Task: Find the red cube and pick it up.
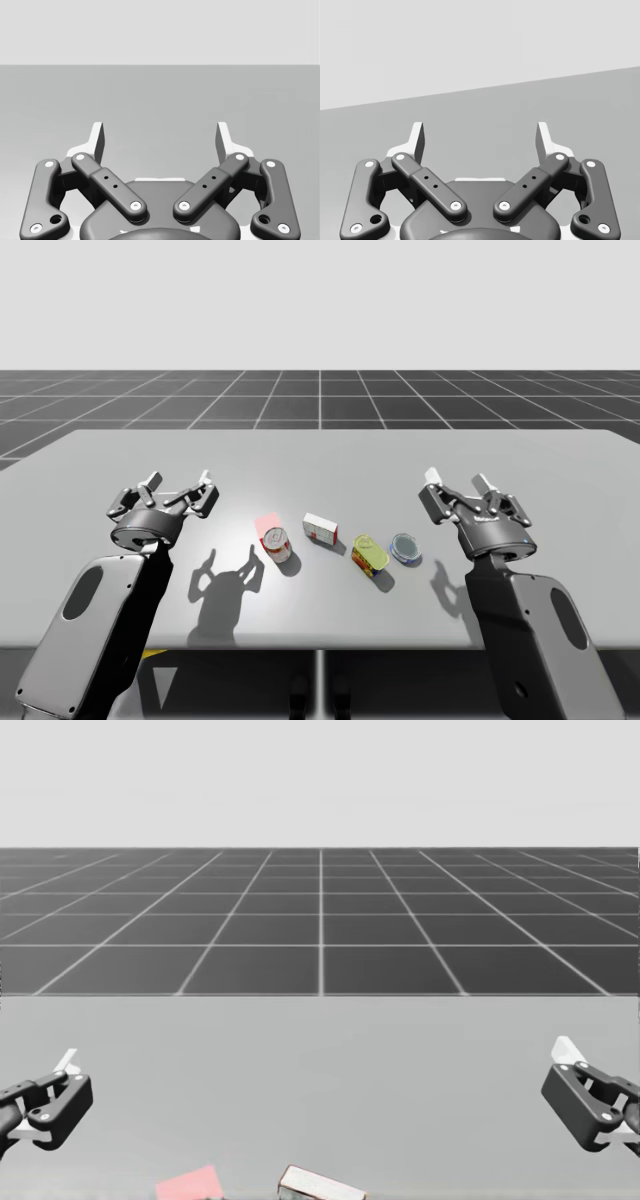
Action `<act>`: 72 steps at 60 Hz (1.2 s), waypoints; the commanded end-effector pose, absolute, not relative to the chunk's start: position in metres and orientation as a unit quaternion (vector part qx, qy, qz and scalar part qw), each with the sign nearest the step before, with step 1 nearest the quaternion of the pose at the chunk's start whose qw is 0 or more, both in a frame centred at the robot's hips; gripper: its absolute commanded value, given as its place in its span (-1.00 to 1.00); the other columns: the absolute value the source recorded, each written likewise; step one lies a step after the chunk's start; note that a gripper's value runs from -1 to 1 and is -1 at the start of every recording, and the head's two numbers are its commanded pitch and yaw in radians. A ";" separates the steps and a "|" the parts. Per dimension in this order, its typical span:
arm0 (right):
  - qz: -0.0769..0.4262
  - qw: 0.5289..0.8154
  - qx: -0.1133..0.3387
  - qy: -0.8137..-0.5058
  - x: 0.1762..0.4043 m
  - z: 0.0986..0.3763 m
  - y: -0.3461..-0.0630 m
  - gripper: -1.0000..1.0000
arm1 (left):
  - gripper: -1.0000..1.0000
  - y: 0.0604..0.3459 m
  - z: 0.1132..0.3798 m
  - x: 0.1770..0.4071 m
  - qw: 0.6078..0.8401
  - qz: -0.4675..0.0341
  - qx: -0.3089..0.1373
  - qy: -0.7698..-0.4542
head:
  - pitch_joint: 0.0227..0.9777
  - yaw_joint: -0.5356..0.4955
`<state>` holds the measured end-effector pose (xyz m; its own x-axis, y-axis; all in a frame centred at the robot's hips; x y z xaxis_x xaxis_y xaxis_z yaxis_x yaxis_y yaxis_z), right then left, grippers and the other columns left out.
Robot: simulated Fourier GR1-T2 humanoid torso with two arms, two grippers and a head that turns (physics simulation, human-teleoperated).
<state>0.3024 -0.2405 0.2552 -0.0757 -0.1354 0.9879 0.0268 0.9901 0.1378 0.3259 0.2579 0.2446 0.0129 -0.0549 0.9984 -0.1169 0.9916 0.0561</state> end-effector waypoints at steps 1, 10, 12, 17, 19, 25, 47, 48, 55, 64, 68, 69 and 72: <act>-0.058 0.679 0.030 -0.731 0.304 0.254 -0.243 -1.00 | -1.00 0.258 0.244 0.326 0.710 0.021 0.062 -0.701 | -0.07 0.05; -0.050 0.679 0.030 -0.732 0.304 0.252 -0.242 -1.00 | -1.00 0.258 0.244 0.326 0.710 0.019 0.062 -0.701 | 0.12 0.10; -0.046 0.679 0.030 -0.732 0.303 0.252 -0.242 -1.00 | -1.00 0.258 0.244 0.326 0.711 0.019 0.062 -0.701 | 0.16 0.12; -0.039 0.679 0.030 -0.733 0.303 0.251 -0.242 -1.00 | -1.00 0.257 0.244 0.326 0.711 0.018 0.062 -0.700 | 0.28 0.17; -0.033 0.678 0.030 -0.734 0.303 0.250 -0.241 -1.00 | -1.00 0.257 0.244 0.326 0.711 0.018 0.062 -0.700 | 0.30 0.19; -0.015 0.676 0.027 -0.737 0.301 0.248 -0.238 -1.00 | -1.00 0.257 0.243 0.326 0.712 0.014 0.062 -0.699 | 0.43 0.29; -0.014 0.682 0.031 -0.731 0.300 0.246 -0.234 -1.00 | -1.00 0.255 0.243 0.327 0.716 0.005 0.050 -0.697 | 0.57 0.48; -0.014 0.682 0.032 -0.730 0.300 0.246 -0.234 -1.00 | -1.00 0.255 0.243 0.327 0.716 0.005 0.050 -0.697 | 0.57 0.48; -0.021 0.686 0.043 -0.726 0.300 0.247 -0.234 -1.00 | -1.00 0.254 0.247 0.324 0.718 0.003 0.015 -0.695 | 0.57 0.48; -0.025 0.688 0.047 -0.723 0.300 0.247 -0.235 -1.00 | -1.00 0.247 0.254 0.316 0.718 -0.039 -0.044 -0.693 | 0.55 0.48; -0.027 0.691 0.052 -0.720 0.300 0.247 -0.234 -1.00 | -1.00 0.246 0.254 0.312 0.721 -0.066 -0.067 -0.687 | 0.55 0.47; -0.027 0.691 0.052 -0.720 0.300 0.247 -0.234 -1.00 | -1.00 0.246 0.254 0.311 0.722 -0.072 -0.069 -0.685 | 0.55 0.47; -0.026 0.692 0.053 -0.719 0.300 0.247 -0.234 -1.00 | -1.00 0.246 0.254 0.305 0.720 -0.106 -0.083 -0.681 | 0.55 0.47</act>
<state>0.3004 -0.2346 0.2474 -0.0463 -0.1022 0.9937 -0.0354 0.9943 0.1006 0.3157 0.2546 0.2527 0.0390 -0.0190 0.9991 0.1344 0.9908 0.0136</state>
